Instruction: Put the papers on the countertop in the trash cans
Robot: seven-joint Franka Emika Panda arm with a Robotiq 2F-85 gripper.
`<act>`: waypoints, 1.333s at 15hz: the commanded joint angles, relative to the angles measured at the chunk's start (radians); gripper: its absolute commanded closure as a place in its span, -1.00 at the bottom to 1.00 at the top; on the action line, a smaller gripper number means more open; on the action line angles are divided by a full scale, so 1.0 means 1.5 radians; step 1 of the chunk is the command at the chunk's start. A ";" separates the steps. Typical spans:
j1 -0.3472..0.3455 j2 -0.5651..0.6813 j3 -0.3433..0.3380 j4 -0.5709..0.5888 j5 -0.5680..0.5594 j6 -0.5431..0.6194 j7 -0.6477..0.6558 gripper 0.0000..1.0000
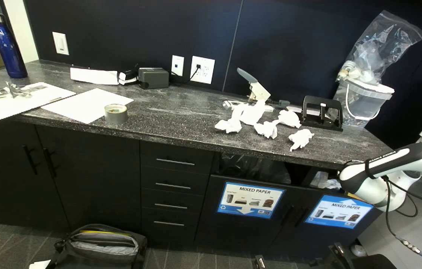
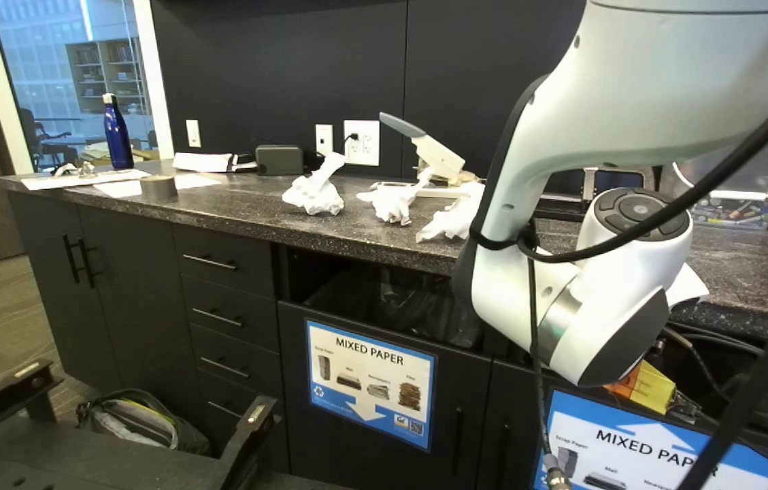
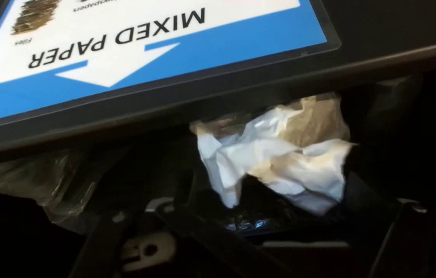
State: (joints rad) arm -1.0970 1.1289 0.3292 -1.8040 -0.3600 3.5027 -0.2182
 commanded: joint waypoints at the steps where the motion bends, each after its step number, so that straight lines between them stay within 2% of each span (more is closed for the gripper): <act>1: 0.025 -0.022 -0.023 -0.016 -0.026 0.062 0.031 -1.00; 2: 0.039 -0.038 -0.040 -0.026 -0.021 0.038 0.034 -1.00; 5: 0.031 -0.092 -0.031 -0.078 -0.051 -0.040 0.034 -1.00; 8: 0.036 -0.170 -0.033 -0.142 -0.035 -0.108 0.027 -1.00; 11: 0.096 -0.278 -0.096 -0.210 0.024 -0.187 0.035 -1.00; 13: 0.152 -0.350 -0.147 -0.254 0.058 -0.258 0.037 -1.00; 15: 0.176 -0.425 -0.152 -0.308 0.076 -0.358 0.010 -1.00; 16: 0.202 -0.462 -0.162 -0.332 0.088 -0.409 0.005 -1.00; 20: 0.288 -0.593 -0.155 -0.395 0.171 -0.578 -0.024 -1.00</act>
State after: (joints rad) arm -0.7634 0.4126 0.1109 -2.2890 -0.2026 2.7632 -0.2112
